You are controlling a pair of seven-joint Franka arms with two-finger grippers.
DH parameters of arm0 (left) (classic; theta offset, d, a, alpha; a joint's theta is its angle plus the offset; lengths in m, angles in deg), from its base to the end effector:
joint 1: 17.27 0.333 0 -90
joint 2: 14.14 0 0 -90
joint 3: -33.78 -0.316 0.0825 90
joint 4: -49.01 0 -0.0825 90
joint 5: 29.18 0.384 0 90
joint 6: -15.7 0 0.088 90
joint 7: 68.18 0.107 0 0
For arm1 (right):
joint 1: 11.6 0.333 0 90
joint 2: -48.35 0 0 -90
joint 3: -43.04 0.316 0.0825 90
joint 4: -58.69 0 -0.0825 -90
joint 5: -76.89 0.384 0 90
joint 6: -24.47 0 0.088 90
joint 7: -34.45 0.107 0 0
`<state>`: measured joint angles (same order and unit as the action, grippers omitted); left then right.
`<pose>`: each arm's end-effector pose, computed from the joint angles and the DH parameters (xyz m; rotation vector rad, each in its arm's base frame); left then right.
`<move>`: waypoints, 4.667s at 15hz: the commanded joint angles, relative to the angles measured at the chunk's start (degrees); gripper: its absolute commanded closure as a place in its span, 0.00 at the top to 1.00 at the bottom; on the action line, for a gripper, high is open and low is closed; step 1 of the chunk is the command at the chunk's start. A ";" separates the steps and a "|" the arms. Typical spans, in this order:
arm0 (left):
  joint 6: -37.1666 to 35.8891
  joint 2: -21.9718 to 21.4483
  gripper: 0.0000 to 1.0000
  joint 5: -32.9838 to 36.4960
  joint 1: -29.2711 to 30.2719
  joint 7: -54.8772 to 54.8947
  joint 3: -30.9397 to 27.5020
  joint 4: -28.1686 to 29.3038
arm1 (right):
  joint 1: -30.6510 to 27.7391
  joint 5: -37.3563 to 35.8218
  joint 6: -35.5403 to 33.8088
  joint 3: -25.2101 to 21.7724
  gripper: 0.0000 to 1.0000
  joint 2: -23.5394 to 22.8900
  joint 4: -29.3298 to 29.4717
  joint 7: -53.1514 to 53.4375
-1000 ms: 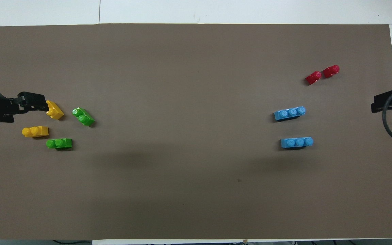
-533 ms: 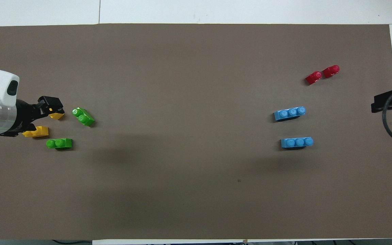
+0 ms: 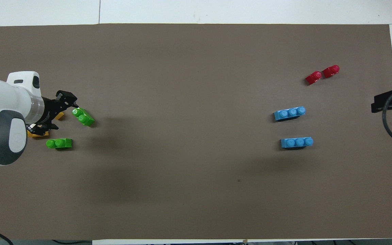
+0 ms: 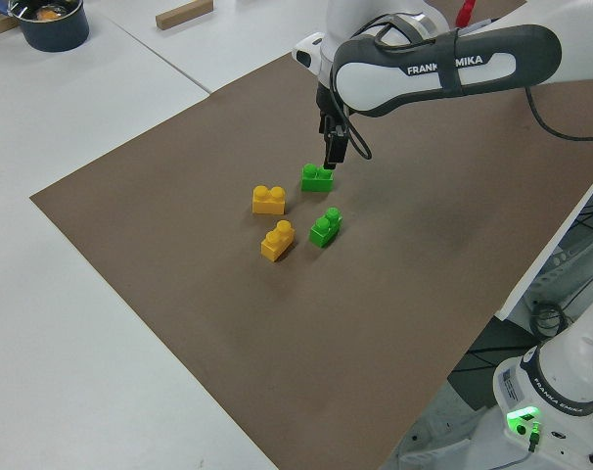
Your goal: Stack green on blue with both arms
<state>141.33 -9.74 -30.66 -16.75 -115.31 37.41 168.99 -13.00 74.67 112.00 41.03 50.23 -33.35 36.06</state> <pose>0.5595 -0.0309 0.3880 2.8733 1.1867 0.0137 0.5381 -0.0367 0.6221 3.1009 -0.1371 -0.0722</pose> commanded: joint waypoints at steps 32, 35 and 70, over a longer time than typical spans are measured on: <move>12.10 10.99 0.00 5.79 0.89 -10.00 0.33 -0.80 | -2.91 1.34 6.83 0.07 1.00 0.93 -3.40 -0.92; 10.43 10.81 0.00 5.79 0.80 -10.09 0.33 -2.29 | -3.00 1.34 11.70 0.07 0.99 0.15 -5.70 10.53; -31.59 -4.48 0.00 -0.81 -2.28 -23.44 4.37 -25.50 | -4.84 35.88 22.77 0.25 1.00 -22.36 -14.92 58.06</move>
<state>110.57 -13.23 -30.52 -18.63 -137.92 42.26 143.14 -17.48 109.35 132.91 40.97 26.02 -45.52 95.78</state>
